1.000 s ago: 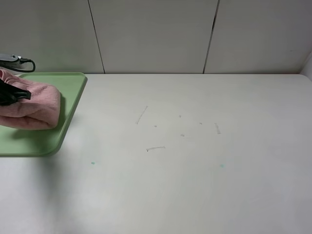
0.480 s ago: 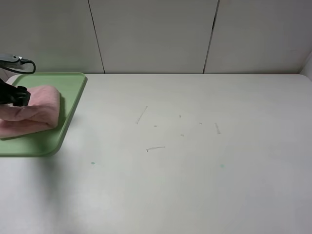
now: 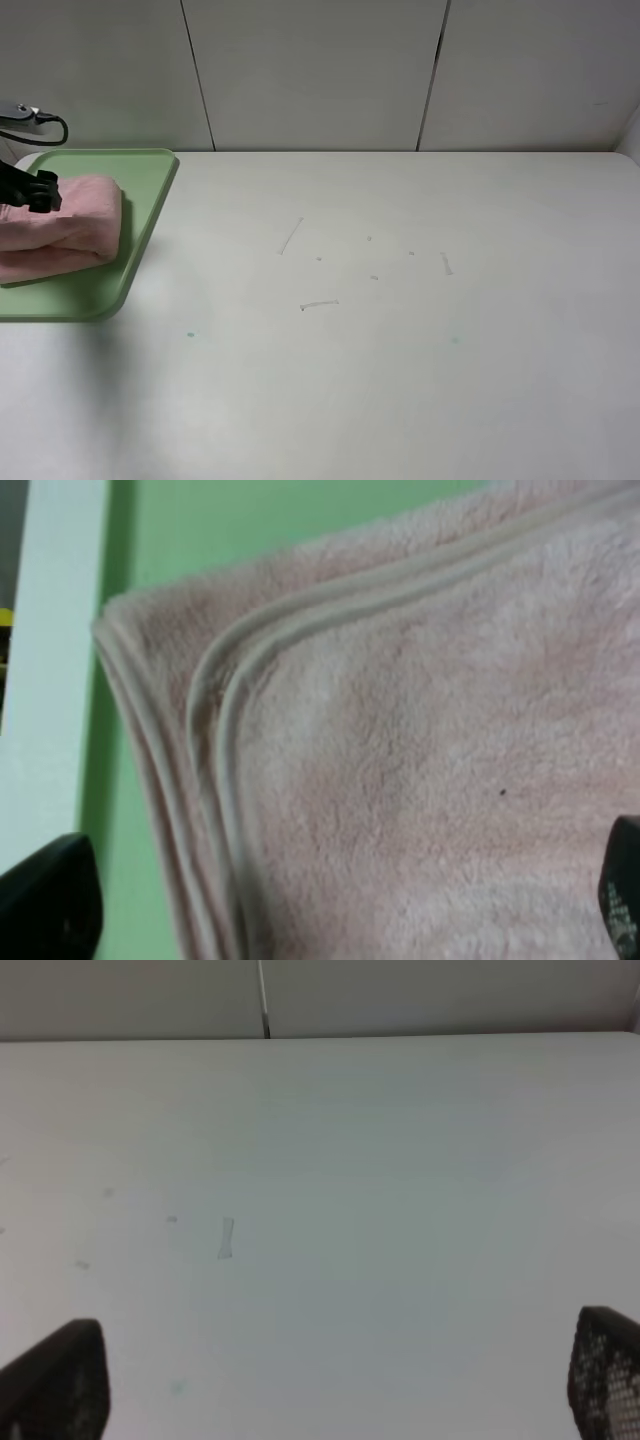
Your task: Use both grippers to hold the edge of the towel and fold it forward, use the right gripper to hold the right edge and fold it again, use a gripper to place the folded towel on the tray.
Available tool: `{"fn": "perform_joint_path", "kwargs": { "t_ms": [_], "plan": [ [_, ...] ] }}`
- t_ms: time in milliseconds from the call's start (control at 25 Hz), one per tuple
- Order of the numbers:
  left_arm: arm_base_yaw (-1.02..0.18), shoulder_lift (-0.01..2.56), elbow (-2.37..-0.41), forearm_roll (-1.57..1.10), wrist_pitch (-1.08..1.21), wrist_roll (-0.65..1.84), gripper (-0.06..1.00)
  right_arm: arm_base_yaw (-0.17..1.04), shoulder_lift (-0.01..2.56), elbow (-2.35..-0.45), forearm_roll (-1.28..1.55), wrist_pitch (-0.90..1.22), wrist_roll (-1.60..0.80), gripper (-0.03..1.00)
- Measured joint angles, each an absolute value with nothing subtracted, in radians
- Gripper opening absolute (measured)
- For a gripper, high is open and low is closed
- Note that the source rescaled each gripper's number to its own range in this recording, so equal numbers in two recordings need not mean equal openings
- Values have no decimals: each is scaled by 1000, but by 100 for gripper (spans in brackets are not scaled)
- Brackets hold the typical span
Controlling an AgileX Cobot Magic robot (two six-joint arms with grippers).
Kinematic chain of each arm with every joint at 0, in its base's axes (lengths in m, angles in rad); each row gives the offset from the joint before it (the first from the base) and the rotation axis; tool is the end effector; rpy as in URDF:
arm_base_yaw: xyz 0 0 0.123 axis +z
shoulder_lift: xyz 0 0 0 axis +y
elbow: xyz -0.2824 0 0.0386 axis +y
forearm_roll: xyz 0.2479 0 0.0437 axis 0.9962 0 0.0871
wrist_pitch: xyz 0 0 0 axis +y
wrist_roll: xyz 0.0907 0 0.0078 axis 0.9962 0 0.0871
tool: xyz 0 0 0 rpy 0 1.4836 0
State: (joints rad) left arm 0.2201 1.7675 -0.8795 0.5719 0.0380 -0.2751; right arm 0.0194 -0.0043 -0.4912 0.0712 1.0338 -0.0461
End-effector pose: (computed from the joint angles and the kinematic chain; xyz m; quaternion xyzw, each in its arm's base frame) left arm 0.3358 0.0771 0.1603 0.0319 0.9321 0.1014 0.3463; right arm -0.0036 0.0055 0.2771 -0.0285 0.8463 0.0285 0.5311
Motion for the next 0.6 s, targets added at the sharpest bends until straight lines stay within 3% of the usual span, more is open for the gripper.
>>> {"fn": "perform_joint_path", "kwargs": {
  "t_ms": [280, 600],
  "plan": [
    [220, 1685, -843, 573, 39, -275, 100, 19, -4, -491, 71, 1034, -46, 100],
    [220, 1536, -704, 573, -108, -275, 100, 19, -4, -491, 71, 1034, -46, 100]
  ]
}}
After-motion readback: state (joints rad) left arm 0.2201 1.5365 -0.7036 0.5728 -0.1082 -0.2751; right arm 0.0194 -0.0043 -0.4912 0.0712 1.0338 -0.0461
